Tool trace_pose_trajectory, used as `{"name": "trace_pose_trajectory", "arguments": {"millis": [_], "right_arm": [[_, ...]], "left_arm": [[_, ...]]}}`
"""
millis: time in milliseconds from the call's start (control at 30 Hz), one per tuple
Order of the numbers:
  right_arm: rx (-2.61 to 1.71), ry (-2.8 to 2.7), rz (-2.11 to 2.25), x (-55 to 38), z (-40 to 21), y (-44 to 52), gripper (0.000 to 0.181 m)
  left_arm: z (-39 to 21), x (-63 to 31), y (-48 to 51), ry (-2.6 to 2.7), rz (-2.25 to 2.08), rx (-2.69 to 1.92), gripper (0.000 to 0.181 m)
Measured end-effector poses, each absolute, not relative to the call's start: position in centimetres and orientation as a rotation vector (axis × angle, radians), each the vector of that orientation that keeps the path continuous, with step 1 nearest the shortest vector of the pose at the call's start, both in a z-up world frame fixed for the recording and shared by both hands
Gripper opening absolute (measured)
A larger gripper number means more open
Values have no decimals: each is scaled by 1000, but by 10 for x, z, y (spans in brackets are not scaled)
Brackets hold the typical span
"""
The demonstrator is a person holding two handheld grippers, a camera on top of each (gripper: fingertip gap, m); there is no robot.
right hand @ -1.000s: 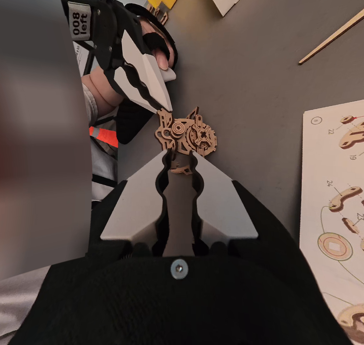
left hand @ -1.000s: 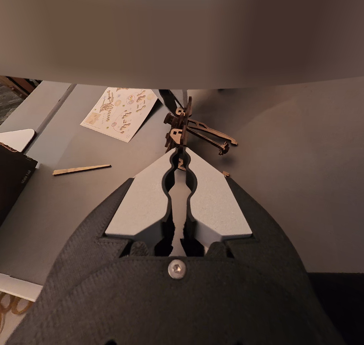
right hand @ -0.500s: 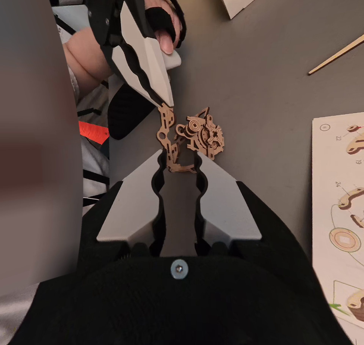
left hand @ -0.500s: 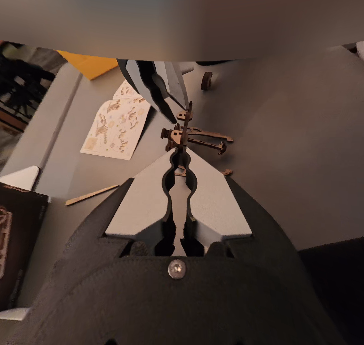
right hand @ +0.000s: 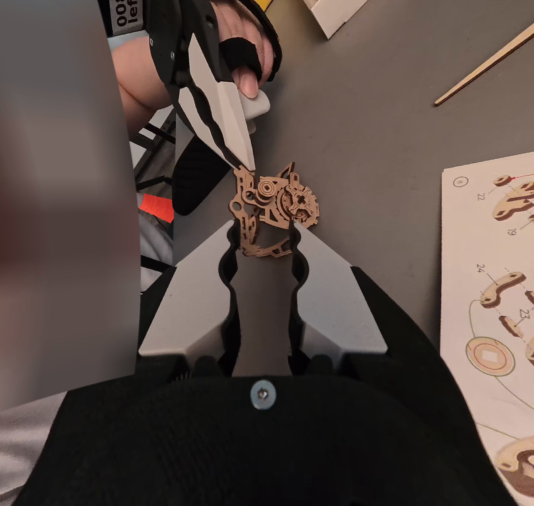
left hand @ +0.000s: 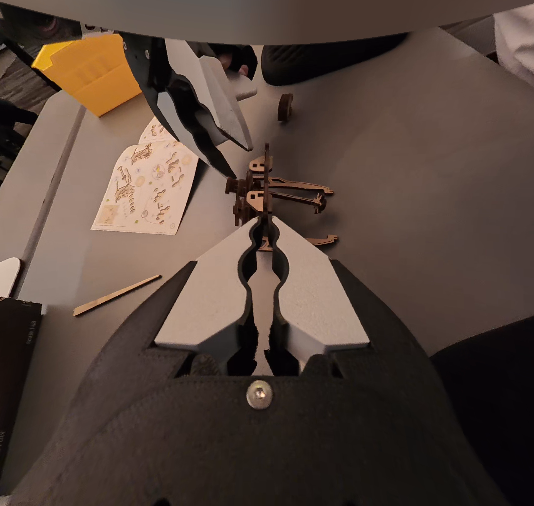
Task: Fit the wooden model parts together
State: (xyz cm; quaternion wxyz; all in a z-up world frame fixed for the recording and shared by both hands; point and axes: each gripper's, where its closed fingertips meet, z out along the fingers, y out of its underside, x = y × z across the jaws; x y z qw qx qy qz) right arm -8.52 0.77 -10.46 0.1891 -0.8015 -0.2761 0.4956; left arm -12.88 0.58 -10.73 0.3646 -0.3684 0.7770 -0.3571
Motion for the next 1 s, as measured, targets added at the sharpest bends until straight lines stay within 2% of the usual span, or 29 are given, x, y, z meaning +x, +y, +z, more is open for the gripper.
{"name": "trace_pose_trajectory", "arguments": {"millis": [1000], "right_arm": [[-2261, -726, 1442, -84, -115, 17, 31]], "left_arm": [[-108, -125, 12, 1949, -898, -977, 0]]}}
